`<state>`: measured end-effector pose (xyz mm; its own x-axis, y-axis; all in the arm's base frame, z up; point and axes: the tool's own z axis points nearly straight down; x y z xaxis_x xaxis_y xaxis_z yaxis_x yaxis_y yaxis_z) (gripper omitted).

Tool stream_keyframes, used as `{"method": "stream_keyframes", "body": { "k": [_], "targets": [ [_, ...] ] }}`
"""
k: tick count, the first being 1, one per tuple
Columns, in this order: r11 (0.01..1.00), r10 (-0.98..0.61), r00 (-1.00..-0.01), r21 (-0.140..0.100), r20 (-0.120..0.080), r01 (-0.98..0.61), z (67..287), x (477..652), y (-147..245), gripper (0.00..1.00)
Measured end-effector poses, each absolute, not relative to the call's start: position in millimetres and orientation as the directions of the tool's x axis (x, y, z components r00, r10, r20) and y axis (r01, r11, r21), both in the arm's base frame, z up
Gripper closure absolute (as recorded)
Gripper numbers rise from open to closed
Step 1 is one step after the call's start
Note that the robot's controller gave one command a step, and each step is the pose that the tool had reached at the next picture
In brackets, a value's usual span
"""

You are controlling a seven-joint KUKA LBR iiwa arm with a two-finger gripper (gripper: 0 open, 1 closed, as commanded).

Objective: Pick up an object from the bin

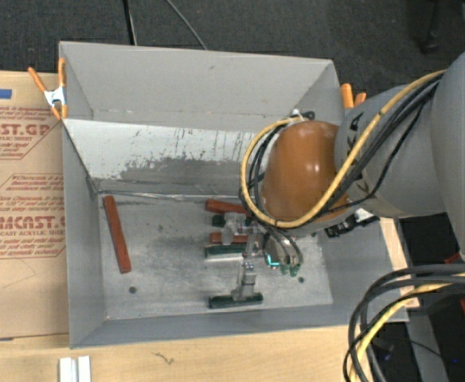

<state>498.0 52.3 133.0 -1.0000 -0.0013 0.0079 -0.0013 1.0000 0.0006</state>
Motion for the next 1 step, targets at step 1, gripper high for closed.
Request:
{"method": "stream_keyframes", "body": {
  "k": [1],
  "targets": [
    [0.998,0.059,-0.998,0.0,-0.004,0.059,66.7,555.1,15.6,0.0]
  ]
}}
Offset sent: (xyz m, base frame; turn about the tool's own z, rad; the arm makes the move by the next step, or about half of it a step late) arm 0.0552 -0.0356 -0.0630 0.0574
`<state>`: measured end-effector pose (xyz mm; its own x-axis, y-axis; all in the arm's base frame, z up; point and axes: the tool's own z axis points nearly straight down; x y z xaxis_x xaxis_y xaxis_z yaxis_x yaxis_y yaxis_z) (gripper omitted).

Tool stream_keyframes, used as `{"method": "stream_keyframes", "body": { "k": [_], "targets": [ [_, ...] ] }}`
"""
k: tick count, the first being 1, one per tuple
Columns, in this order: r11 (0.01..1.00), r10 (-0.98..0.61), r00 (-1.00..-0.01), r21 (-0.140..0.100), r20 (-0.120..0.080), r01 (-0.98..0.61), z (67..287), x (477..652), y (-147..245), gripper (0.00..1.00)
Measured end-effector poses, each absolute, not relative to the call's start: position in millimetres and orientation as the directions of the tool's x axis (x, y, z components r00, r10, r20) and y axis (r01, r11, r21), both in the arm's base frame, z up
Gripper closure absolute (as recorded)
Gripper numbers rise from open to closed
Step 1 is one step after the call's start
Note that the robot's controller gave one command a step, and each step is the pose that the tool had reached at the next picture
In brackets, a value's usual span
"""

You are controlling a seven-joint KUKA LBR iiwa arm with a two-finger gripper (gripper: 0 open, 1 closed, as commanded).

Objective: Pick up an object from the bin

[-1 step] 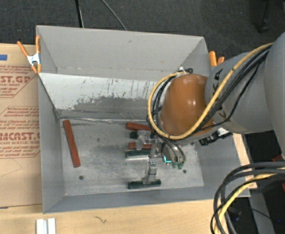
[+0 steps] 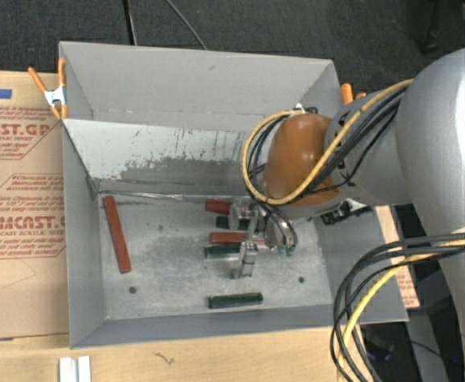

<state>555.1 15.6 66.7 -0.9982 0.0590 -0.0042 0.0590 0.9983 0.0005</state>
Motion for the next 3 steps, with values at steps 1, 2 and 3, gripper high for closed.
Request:
{"method": "stream_keyframes", "body": {
  "k": [1,2,3],
  "targets": [
    [0.998,0.058,-0.998,0.001,-0.003,0.058,67.3,556.0,16.8,0.0],
    [0.998,0.058,-0.998,0.001,-0.002,0.058,67.7,556.6,17.6,0.0],
    [0.998,0.058,-0.998,0.001,-0.002,0.058,68.0,557.1,18.3,0.0]
  ]
}}
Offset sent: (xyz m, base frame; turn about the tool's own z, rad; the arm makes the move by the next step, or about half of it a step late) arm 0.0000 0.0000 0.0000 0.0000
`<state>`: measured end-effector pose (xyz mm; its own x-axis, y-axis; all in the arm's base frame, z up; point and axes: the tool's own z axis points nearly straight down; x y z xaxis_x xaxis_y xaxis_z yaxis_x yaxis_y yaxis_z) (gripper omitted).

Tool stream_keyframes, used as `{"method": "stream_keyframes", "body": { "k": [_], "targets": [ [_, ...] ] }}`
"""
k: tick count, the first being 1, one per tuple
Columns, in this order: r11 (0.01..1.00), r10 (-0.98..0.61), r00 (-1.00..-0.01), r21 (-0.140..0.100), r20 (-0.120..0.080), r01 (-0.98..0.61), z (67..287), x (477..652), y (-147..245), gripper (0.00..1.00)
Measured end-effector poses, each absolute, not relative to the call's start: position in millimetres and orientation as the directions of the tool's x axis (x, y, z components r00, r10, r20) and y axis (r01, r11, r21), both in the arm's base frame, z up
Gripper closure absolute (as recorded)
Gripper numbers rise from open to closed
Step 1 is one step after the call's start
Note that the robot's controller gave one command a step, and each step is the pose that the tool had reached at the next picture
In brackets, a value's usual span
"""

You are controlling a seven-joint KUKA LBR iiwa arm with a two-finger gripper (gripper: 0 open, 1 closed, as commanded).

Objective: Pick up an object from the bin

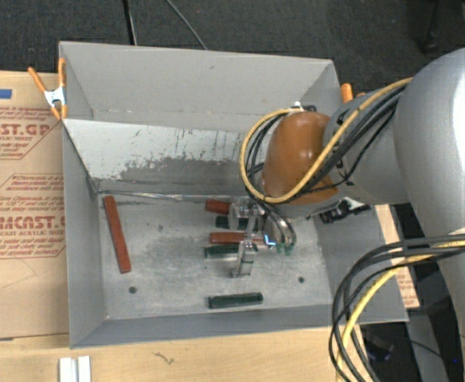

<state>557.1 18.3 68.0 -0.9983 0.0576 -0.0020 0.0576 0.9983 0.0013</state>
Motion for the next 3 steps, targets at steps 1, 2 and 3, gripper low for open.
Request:
{"method": "stream_keyframes", "body": {
  "k": [1,2,3],
  "targets": [
    [0.998,0.057,-0.998,0.001,-0.002,0.057,68,557.5,19,0.0],
    [0.998,0.058,-0.998,0.002,-0.006,0.058,71,559.2,19,1.0],
    [0.998,0.057,-0.998,0.002,-0.006,0.057,117,560.8,20,1.0]
  ]
}}
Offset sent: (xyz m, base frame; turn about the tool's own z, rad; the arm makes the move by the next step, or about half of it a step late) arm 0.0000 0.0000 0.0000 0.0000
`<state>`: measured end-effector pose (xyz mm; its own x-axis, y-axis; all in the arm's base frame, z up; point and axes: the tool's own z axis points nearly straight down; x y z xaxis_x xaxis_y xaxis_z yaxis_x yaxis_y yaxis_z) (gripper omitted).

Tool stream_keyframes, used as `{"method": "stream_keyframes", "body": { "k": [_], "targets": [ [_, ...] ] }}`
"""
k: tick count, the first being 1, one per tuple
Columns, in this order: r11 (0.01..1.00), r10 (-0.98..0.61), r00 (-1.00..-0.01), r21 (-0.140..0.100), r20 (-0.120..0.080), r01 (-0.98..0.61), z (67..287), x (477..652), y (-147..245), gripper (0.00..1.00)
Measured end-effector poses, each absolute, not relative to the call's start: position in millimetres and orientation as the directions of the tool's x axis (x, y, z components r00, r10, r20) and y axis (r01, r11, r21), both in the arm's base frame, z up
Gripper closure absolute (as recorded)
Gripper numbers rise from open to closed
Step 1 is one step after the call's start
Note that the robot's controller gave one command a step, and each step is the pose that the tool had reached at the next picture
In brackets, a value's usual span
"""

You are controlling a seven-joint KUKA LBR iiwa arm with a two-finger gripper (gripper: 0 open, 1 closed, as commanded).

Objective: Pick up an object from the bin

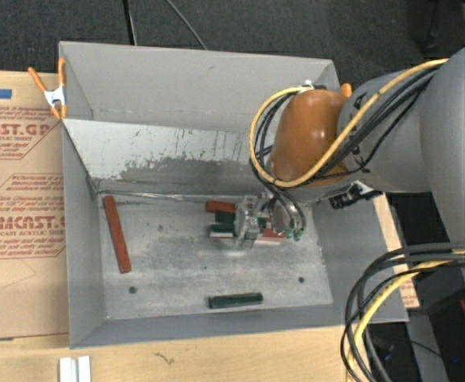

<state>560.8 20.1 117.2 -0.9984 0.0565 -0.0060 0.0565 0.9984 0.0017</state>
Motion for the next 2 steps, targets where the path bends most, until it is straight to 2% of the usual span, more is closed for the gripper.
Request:
{"method": "stream_keyframes", "body": {
  "k": [2],
  "targets": [
    [0.998,0.056,-0.998,0.001,-0.002,0.056,119.5,561.2,21.3,1.0]
  ]
}}
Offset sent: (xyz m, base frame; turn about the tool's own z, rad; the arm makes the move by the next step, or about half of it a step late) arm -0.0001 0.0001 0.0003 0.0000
